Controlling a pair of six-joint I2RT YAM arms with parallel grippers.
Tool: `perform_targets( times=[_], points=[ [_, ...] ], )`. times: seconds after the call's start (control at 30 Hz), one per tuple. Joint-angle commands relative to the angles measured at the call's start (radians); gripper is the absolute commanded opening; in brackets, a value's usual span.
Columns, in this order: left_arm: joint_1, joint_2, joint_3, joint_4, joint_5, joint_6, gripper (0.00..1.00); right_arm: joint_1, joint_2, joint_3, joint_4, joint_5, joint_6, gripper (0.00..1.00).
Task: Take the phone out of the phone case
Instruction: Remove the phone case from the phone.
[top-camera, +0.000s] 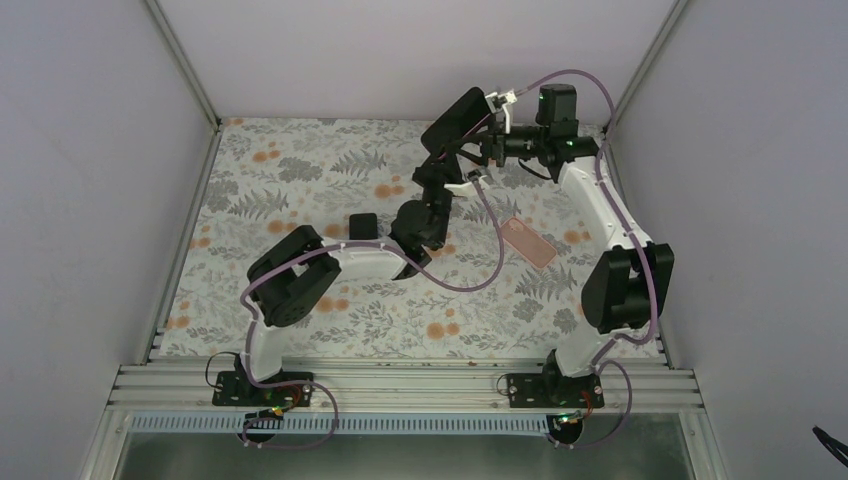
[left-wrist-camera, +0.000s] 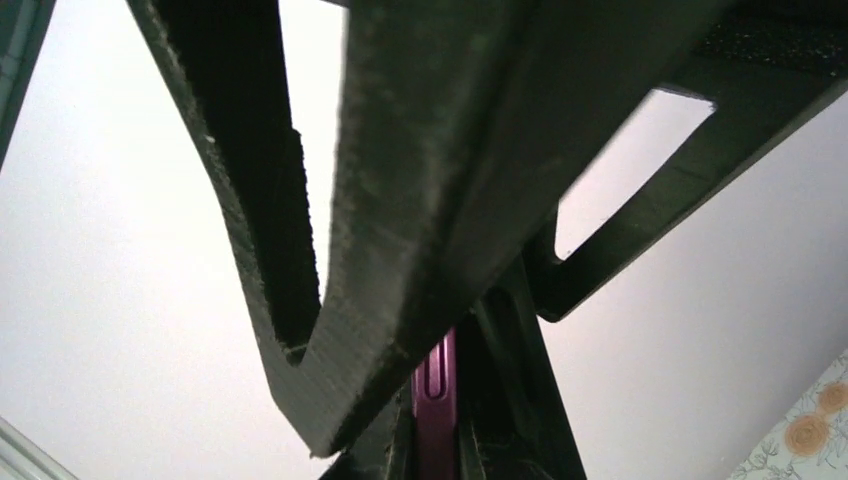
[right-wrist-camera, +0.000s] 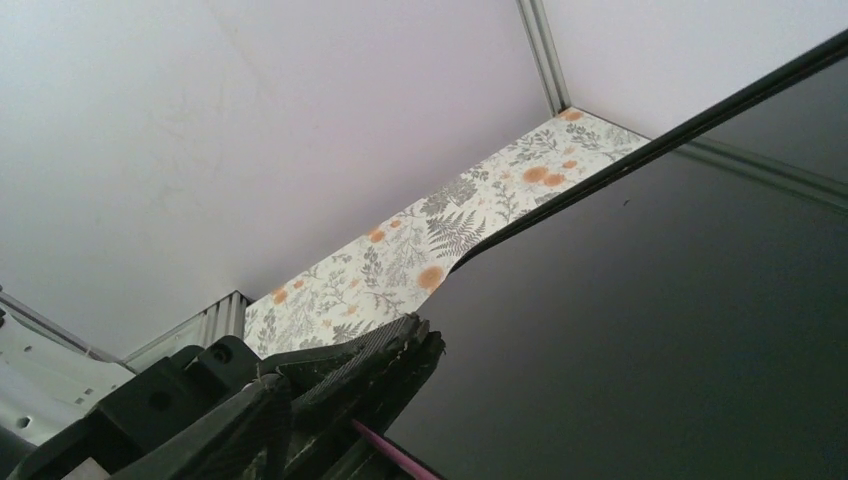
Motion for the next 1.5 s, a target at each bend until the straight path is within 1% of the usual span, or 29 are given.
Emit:
perform_targets(
  times=[0.0,0.07,0.1,0.2,0.3,0.47,0.6,0.8,1.0,1.13,1.2,1.47],
  points=[
    [0.013,-0.089,0.016,0.072,0.023,-0.021,0.02,-0.002,-0.021,-0.016,0.015,-0.039,0.012,0.70],
    [0.012,-0.096,0.011,0.068,0.024,-0.026,0.02,-0.002,-0.019,-0.013,0.009,-0.046,0.004,0.70],
    [0.013,-0.099,0.008,0.068,0.025,-0.029,0.02,-0.001,-0.019,-0.014,0.009,-0.050,-0.001,0.72],
    [0.012,-0.118,-0.005,0.047,0.033,-0.050,0.02,-0.003,-0.017,-0.001,-0.033,-0.061,-0.055,0.81],
    [0.011,-0.146,-0.019,0.008,0.039,-0.082,0.02,-0.004,-0.021,-0.005,-0.048,-0.052,-0.083,0.83],
    [0.012,-0.156,-0.027,0.000,0.042,-0.088,0.02,-0.006,-0.022,-0.021,-0.016,-0.050,-0.058,0.79],
    [0.011,-0.156,-0.030,0.001,0.044,-0.084,0.02,-0.008,-0.026,-0.016,-0.026,-0.076,-0.072,0.81],
    [0.014,-0.156,-0.033,0.009,0.046,-0.073,0.02,-0.006,-0.033,-0.013,-0.052,-0.108,-0.092,0.82],
    [0.013,-0.158,-0.033,0.013,0.043,-0.068,0.02,-0.009,-0.034,-0.027,-0.036,-0.092,-0.079,0.76],
    [0.012,-0.162,-0.036,0.015,0.044,-0.067,0.02,-0.014,-0.033,-0.037,-0.010,-0.076,-0.059,0.70],
    [0.012,-0.165,-0.042,0.018,0.045,-0.065,0.02,-0.019,-0.066,-0.050,0.019,-0.074,-0.036,0.67],
    [0.008,-0.156,-0.042,0.018,0.046,-0.065,0.02,-0.021,-0.058,-0.036,0.047,-0.106,0.000,0.68]
  ],
)
